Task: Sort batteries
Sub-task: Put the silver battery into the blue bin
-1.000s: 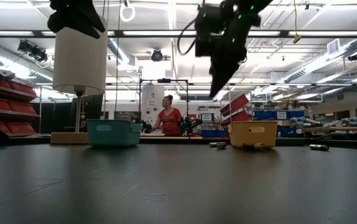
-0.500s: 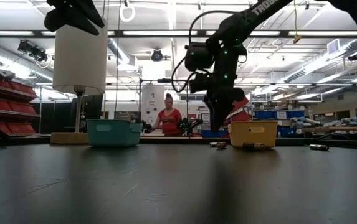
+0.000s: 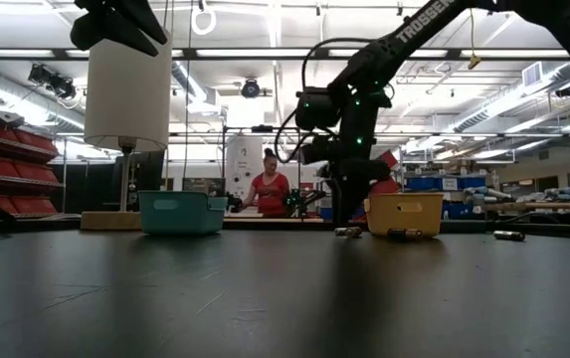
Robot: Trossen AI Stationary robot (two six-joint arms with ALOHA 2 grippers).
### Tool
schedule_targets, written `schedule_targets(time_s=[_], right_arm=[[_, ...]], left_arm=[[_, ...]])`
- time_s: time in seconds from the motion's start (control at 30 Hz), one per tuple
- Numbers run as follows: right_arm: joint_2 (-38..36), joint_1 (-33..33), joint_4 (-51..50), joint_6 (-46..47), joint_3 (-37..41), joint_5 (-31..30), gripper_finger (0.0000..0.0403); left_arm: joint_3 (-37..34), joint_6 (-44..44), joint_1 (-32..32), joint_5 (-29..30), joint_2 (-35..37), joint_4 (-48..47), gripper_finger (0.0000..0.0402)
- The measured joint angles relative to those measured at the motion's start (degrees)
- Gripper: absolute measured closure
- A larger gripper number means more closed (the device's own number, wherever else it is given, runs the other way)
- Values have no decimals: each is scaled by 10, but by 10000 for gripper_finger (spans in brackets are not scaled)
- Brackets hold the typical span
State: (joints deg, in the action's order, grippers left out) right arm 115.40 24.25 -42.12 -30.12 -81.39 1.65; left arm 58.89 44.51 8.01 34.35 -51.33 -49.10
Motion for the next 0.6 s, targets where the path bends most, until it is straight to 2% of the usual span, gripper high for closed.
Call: schedule_targets(time_s=[0.43, 0.6], right_arm=[[33, 19, 16, -19, 2, 21, 250], [32, 21, 27, -51, 11, 32, 283]], left_arm=[[0, 7, 0, 3, 0, 0, 254], [0, 8, 0, 0, 0, 0, 254]])
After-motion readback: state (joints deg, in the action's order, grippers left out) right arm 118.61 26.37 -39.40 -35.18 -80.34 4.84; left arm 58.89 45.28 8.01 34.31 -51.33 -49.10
